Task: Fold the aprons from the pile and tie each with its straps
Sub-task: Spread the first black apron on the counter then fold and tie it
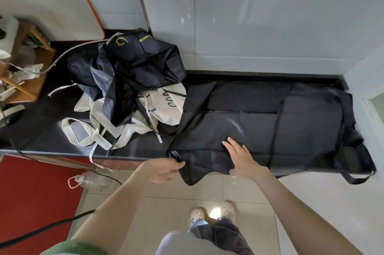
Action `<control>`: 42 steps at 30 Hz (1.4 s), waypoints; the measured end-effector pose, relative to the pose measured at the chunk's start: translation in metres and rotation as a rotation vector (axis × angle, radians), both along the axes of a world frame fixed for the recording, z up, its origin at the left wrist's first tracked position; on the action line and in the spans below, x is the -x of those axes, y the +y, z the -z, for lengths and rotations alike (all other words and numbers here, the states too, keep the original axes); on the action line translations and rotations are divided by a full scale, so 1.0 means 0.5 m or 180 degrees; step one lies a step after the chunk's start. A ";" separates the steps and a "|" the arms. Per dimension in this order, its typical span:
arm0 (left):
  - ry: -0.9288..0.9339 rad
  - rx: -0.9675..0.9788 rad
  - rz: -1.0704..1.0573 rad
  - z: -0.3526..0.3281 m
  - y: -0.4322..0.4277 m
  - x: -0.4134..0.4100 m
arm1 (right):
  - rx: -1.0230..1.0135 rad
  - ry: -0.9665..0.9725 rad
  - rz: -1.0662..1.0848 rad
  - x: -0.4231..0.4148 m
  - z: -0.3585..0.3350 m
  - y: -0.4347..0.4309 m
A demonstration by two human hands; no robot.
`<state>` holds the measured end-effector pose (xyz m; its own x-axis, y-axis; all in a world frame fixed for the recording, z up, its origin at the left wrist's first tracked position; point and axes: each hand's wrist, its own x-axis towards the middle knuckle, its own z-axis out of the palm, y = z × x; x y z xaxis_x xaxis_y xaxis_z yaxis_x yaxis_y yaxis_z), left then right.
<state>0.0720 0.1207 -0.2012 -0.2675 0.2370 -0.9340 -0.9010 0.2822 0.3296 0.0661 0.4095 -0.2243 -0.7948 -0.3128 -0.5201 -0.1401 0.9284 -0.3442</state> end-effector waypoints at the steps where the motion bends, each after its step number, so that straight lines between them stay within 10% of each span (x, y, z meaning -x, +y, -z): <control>1: 0.0036 -0.0241 -0.0048 -0.003 0.002 0.005 | 0.0020 -0.0010 -0.0004 0.000 0.000 0.000; 9: 0.0163 -0.1489 -0.0768 -0.105 0.068 0.028 | 0.0485 0.0152 0.0359 0.008 -0.014 0.009; 18: 0.0721 -0.1756 -0.3201 -0.137 0.169 0.086 | 0.0489 0.0193 0.0638 -0.036 -0.037 0.074; 26: 0.0801 -0.1840 -0.3701 -0.144 0.214 0.114 | -0.1234 0.0591 0.1666 -0.054 -0.037 0.190; 32: 0.1028 -0.1671 -0.3850 -0.152 0.234 0.126 | -0.0347 0.0927 0.2566 -0.032 -0.063 0.281; 35: 0.1715 -0.0421 -0.2393 -0.138 0.272 0.150 | 0.0049 0.1204 0.2545 0.003 -0.080 0.300; 38: 0.3102 0.0745 0.0583 -0.107 0.311 0.171 | 0.0416 0.1318 0.2452 0.043 -0.094 0.309; 42: 0.3341 0.2046 0.4184 -0.081 0.365 0.184 | 0.1042 0.0952 0.2622 0.100 -0.091 0.346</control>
